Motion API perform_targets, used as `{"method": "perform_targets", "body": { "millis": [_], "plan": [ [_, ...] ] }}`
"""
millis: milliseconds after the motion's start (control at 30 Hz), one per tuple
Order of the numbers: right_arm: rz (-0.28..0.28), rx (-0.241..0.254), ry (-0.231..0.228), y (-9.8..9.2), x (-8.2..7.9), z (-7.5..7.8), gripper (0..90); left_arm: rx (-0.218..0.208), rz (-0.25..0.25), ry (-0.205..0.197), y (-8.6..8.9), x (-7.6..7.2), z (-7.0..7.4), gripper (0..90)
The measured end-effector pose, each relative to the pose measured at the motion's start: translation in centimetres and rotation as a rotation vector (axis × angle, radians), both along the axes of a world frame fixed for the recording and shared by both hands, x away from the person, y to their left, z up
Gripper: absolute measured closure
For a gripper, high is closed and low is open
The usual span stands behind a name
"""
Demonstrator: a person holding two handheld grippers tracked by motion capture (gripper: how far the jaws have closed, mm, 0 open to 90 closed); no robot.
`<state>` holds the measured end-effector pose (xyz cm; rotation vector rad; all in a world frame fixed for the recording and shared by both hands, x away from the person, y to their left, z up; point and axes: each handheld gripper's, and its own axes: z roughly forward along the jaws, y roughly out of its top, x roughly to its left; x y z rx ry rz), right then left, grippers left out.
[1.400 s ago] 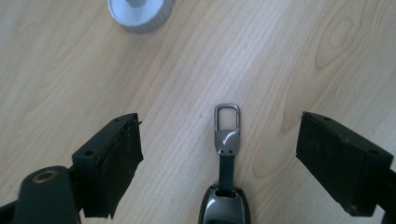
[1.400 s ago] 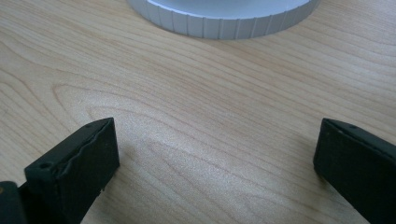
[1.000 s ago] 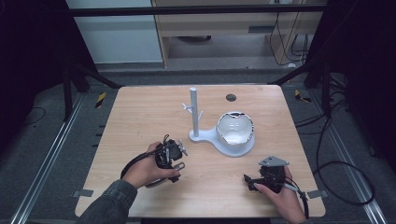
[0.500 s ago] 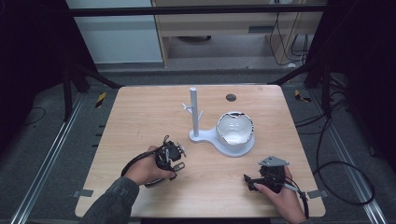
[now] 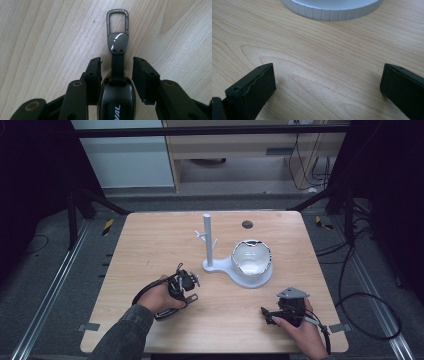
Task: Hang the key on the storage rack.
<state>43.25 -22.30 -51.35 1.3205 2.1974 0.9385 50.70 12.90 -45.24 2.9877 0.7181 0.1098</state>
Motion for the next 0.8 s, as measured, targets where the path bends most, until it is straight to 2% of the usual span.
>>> {"method": "perform_targets", "body": {
  "millis": [333,433,500,700,800],
  "plan": [
    [0.001,0.0,0.0,0.0,-0.01,0.0,0.4,-0.007,-0.009,-0.006,-0.23,0.14,-0.13,66.0],
    [0.001,0.0,0.001,0.01,-0.01,0.0,0.4,-0.002,-0.014,-0.005,-0.31,0.12,-0.19,67.3],
    [0.001,0.0,0.001,0.01,-0.02,0.0,0.4,0.02,-0.025,0.0,-0.23,0.2,-0.29,68.2],
    [0.002,0.0,0.0,0.0,-0.02,0.0,0.4,0.002,-0.023,0.004,0.02,0.31,-0.4,71.2],
    [0.004,0.0,0.0,0.0,-0.03,0.0,0.4,0.009,-0.029,0.006,-0.07,0.32,-0.49,72.8]
  ]
}}
